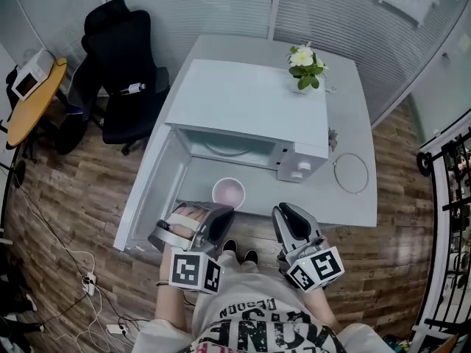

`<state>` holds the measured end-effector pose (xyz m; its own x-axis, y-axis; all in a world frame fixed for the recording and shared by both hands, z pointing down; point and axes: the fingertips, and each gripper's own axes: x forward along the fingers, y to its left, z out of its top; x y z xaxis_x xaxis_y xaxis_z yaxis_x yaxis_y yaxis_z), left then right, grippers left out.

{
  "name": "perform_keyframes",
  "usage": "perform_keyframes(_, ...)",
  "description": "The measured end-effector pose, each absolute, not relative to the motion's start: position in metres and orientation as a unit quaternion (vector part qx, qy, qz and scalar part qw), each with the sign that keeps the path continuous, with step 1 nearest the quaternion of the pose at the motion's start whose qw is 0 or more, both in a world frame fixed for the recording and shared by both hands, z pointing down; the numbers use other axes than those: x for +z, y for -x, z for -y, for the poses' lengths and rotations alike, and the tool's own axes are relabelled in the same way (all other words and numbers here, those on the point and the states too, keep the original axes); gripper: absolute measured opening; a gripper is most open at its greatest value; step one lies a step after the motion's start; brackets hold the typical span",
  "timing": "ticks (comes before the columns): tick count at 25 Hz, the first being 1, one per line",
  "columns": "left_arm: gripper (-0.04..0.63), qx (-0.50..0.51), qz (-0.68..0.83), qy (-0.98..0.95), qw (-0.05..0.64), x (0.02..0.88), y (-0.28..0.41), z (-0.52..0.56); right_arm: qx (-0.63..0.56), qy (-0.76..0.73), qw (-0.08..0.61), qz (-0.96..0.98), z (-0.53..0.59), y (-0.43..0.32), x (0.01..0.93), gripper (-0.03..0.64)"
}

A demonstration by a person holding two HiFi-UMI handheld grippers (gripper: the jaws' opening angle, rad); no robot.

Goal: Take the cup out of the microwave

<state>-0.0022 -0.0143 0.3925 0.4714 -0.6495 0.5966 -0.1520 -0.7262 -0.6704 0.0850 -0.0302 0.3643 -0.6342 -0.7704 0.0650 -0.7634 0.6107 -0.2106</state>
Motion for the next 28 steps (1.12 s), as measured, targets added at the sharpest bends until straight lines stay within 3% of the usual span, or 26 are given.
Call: perform_keyframes(28,0.035,-0.461,-0.26,0.816,0.232,0.388,0.005,-0.048,-0.095,0.415,0.016,-0.905,-0.007,-0.097,0.354,0.063)
